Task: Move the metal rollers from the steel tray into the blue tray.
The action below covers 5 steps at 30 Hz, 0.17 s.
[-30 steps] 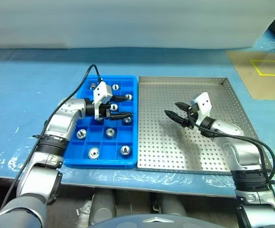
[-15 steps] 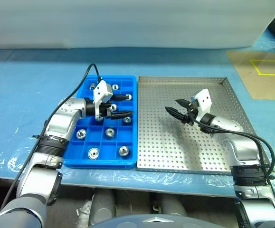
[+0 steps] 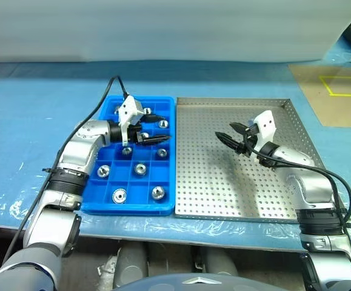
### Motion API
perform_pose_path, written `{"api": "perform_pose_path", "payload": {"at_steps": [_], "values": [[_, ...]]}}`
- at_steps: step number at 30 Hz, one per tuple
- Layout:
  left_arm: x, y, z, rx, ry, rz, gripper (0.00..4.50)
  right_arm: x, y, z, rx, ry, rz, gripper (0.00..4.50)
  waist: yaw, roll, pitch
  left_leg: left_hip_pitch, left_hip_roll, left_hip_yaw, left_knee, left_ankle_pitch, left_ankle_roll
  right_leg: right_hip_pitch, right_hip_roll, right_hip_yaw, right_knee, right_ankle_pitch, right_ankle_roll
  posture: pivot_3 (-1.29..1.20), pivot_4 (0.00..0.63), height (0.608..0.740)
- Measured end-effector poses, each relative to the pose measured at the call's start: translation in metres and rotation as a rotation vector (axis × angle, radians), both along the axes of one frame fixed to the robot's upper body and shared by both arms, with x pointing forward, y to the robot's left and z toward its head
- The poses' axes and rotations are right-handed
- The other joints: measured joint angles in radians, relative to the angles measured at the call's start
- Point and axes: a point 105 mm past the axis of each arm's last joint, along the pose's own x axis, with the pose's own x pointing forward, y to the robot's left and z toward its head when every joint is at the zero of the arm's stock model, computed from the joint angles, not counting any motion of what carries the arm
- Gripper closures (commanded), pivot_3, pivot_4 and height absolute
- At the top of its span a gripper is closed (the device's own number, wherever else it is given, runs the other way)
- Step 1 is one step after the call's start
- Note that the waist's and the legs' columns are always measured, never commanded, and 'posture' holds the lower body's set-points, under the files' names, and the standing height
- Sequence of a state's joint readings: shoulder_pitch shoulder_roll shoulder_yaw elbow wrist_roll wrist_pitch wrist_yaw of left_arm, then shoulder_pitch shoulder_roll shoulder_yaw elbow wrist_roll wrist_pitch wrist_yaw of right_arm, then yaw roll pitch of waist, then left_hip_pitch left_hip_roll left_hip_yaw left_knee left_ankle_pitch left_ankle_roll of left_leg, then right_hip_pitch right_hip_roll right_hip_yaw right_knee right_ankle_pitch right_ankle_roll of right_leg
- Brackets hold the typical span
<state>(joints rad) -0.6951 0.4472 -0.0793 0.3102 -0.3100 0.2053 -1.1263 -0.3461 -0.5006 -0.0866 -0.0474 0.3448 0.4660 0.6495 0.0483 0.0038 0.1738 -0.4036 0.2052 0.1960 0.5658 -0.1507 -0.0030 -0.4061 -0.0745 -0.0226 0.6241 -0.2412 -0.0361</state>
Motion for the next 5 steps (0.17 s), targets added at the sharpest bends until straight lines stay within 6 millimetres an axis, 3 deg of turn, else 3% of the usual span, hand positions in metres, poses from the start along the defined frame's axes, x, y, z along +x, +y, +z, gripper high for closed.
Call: {"api": "perform_pose_path", "payload": {"at_steps": [5], "values": [[0.0047,0.0115,0.0020,-0.012,-0.003,0.050,0.81,0.0005,-0.0046,0.0023,-0.005,-0.006,-0.013,1.25,-0.001,0.000,0.000,0.000,0.000,0.000,0.000,0.000,0.000,0.000,0.000,0.000,0.000,0.000,0.000,-0.12,0.150,0.740]]}}
